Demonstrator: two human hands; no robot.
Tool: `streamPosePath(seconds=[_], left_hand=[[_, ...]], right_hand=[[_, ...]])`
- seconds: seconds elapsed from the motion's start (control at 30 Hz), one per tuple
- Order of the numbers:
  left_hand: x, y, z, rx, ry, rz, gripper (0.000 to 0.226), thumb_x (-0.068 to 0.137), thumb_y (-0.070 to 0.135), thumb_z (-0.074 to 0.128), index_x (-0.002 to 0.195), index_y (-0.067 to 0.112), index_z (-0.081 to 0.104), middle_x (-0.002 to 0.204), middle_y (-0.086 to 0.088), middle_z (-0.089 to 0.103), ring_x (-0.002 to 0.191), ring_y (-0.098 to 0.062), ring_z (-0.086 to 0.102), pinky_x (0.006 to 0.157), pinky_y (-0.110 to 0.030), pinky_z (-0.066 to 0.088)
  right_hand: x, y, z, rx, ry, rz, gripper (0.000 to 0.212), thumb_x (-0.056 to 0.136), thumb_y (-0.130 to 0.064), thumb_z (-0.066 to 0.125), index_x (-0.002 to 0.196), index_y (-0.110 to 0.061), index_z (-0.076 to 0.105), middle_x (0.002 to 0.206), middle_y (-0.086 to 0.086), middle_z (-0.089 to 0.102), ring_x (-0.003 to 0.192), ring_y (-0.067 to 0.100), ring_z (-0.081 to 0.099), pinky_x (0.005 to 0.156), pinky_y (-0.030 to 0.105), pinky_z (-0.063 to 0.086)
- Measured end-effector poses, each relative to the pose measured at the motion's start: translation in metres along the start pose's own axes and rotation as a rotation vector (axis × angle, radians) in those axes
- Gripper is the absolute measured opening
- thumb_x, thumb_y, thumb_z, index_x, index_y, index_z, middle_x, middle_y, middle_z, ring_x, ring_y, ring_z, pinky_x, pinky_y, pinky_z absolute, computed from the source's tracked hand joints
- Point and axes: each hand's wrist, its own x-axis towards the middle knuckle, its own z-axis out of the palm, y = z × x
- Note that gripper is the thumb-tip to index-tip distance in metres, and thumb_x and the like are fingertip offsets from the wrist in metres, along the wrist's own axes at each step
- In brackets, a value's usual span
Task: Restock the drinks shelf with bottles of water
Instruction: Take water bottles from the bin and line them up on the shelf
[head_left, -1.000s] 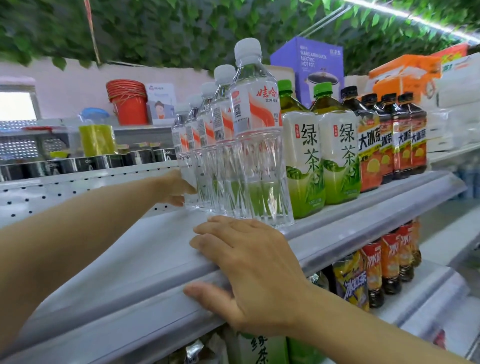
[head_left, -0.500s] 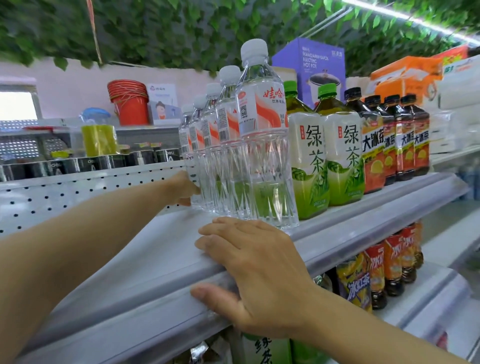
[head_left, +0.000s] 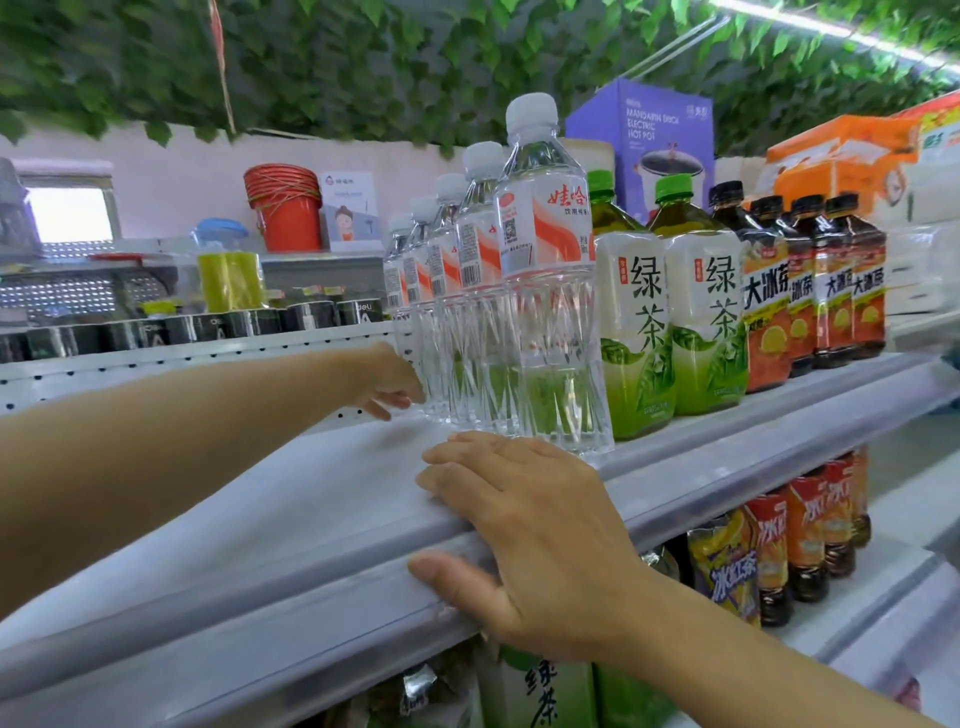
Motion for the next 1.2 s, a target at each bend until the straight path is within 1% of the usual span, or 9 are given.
streamPosePath(seconds=[0.17, 0.23, 0.3, 0.4, 0.57, 0.7, 0.83, 1.0, 1.2], left_hand=[[-0.006, 0.007, 0.003, 0.01, -0.048, 0.008, 0.035, 0.088, 0.007, 0.061, 0.121, 0.002, 0.052, 0.132, -0.012, 0.054, 0.115, -0.025, 0.055, 0.103, -0.043, 0.038], [-0.005, 0.008, 0.008, 0.023, -0.014, 0.004, 0.038, 0.089, 0.008, 0.061, 0.125, 0.001, 0.049, 0.131, -0.014, 0.054, 0.109, -0.026, 0.057, 0.1, -0.039, 0.042], [-0.004, 0.009, 0.01, 0.039, 0.021, 0.015, 0.039, 0.089, 0.008, 0.061, 0.125, 0.0, 0.049, 0.129, -0.015, 0.055, 0.1, -0.024, 0.058, 0.094, -0.036, 0.045], [-0.004, 0.009, 0.011, 0.034, 0.021, 0.019, 0.042, 0.089, 0.009, 0.061, 0.128, 0.001, 0.048, 0.129, -0.015, 0.055, 0.098, -0.023, 0.058, 0.089, -0.033, 0.046], [-0.01, 0.009, 0.012, 0.013, 0.05, 0.027, 0.04, 0.089, 0.007, 0.061, 0.126, -0.001, 0.047, 0.126, -0.017, 0.055, 0.096, -0.024, 0.057, 0.089, -0.033, 0.046], [-0.014, 0.01, 0.015, -0.009, 0.062, 0.02, 0.035, 0.09, 0.007, 0.059, 0.122, -0.003, 0.048, 0.111, -0.014, 0.056, 0.096, -0.024, 0.056, 0.085, -0.031, 0.045], [-0.021, 0.011, 0.015, 0.003, 0.037, 0.002, 0.028, 0.091, 0.004, 0.057, 0.117, -0.001, 0.048, 0.124, -0.017, 0.055, 0.104, -0.025, 0.056, 0.092, -0.035, 0.045], [-0.045, 0.009, 0.008, 0.074, 0.017, -0.036, 0.059, 0.089, 0.005, 0.06, 0.141, 0.004, 0.033, 0.136, -0.017, 0.05, 0.117, -0.03, 0.055, 0.105, -0.047, 0.038], [-0.088, -0.004, -0.007, 0.211, 0.124, 0.003, 0.049, 0.09, 0.019, 0.062, 0.132, 0.005, 0.044, 0.131, -0.012, 0.054, 0.118, -0.026, 0.054, 0.101, -0.044, 0.039]], right_hand=[[-0.001, 0.001, -0.001, 0.006, -0.005, 0.003, 0.05, 0.088, -0.059, 0.031, 0.104, -0.022, 0.062, 0.111, -0.008, 0.063, 0.107, 0.013, 0.055, 0.088, 0.027, 0.037], [-0.001, 0.001, -0.001, 0.008, -0.009, 0.003, 0.05, 0.088, -0.059, 0.031, 0.104, -0.023, 0.061, 0.111, -0.008, 0.062, 0.107, 0.013, 0.055, 0.087, 0.029, 0.04], [-0.001, 0.001, 0.0, 0.009, -0.002, 0.0, 0.05, 0.088, -0.06, 0.031, 0.105, -0.023, 0.061, 0.112, -0.009, 0.062, 0.109, 0.013, 0.054, 0.088, 0.029, 0.039], [-0.001, 0.002, 0.001, 0.013, 0.008, -0.004, 0.05, 0.088, -0.059, 0.031, 0.105, -0.022, 0.061, 0.112, -0.009, 0.062, 0.109, 0.013, 0.055, 0.087, 0.03, 0.041], [-0.002, 0.001, 0.001, 0.019, -0.001, -0.004, 0.051, 0.088, -0.059, 0.03, 0.106, -0.022, 0.061, 0.112, -0.008, 0.062, 0.107, 0.014, 0.055, 0.085, 0.034, 0.045], [-0.002, 0.001, 0.0, 0.009, 0.004, 0.003, 0.051, 0.088, -0.059, 0.03, 0.104, -0.022, 0.062, 0.111, -0.007, 0.063, 0.105, 0.013, 0.057, 0.083, 0.033, 0.047], [-0.002, 0.0, -0.001, 0.016, -0.01, 0.004, 0.053, 0.089, -0.059, 0.028, 0.103, -0.021, 0.062, 0.108, -0.006, 0.064, 0.1, 0.014, 0.058, 0.081, 0.032, 0.047], [-0.002, -0.001, -0.002, 0.011, -0.022, 0.003, 0.053, 0.089, -0.058, 0.029, 0.107, -0.021, 0.062, 0.112, -0.005, 0.064, 0.101, 0.014, 0.058, 0.082, 0.031, 0.044], [-0.004, -0.002, -0.002, 0.01, -0.04, 0.004, 0.056, 0.089, -0.06, 0.026, 0.108, -0.02, 0.061, 0.105, -0.004, 0.064, 0.094, 0.016, 0.058, 0.079, 0.034, 0.046]])
